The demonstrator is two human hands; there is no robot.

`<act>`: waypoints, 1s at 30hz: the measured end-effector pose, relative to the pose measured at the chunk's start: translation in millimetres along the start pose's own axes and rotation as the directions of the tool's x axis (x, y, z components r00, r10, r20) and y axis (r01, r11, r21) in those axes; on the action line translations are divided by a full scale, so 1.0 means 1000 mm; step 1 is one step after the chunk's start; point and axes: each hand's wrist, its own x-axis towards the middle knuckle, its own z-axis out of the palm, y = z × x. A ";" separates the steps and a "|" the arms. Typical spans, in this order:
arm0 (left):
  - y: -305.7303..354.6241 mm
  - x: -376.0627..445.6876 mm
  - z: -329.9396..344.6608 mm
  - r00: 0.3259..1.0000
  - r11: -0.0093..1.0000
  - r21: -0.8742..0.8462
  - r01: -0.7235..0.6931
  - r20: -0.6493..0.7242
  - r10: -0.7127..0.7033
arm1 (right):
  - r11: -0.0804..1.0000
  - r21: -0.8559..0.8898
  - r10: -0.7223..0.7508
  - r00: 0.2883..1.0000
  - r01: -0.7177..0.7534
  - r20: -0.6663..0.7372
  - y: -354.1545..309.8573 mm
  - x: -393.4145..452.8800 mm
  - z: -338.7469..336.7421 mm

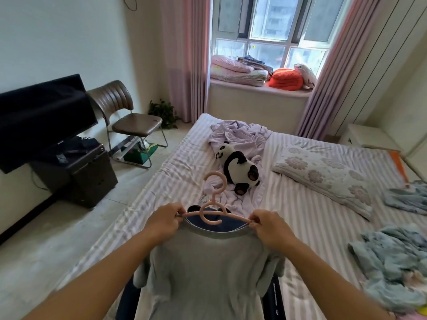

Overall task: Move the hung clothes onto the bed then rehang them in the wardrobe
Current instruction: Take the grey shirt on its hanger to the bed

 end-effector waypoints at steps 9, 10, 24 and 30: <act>-0.022 0.127 0.062 0.989 0.989 0.022 0.149 0.006 -0.149 | 0.998 0.040 0.051 0.995 -0.054 0.081 0.052 0.142 0.044; -0.026 0.141 0.070 0.986 0.985 0.040 0.168 -0.014 -0.167 | 0.998 0.038 0.054 0.995 -0.057 0.084 0.058 0.157 0.052; -0.088 0.265 0.192 0.927 0.954 0.027 0.298 0.229 -0.296 | 0.990 -0.017 0.137 0.962 -0.137 0.238 0.130 0.322 0.194; -0.121 0.271 0.241 0.909 0.940 0.200 0.277 0.261 -0.324 | 0.976 0.013 0.207 0.949 -0.216 0.238 0.157 0.336 0.253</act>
